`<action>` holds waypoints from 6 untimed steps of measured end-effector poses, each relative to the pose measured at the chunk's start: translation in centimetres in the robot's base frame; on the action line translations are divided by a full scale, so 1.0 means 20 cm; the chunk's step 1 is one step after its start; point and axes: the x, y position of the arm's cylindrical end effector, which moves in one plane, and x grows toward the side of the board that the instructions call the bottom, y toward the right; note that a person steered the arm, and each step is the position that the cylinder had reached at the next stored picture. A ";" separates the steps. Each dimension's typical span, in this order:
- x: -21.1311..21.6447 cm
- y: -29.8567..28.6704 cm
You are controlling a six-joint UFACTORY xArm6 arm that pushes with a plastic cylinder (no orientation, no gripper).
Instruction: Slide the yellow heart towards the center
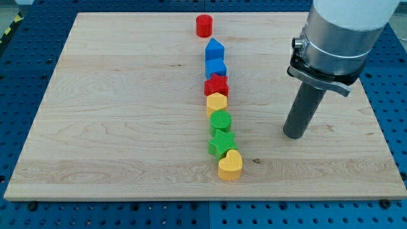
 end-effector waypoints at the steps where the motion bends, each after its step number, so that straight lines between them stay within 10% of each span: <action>1: 0.00 0.00; 6: 0.28 -0.19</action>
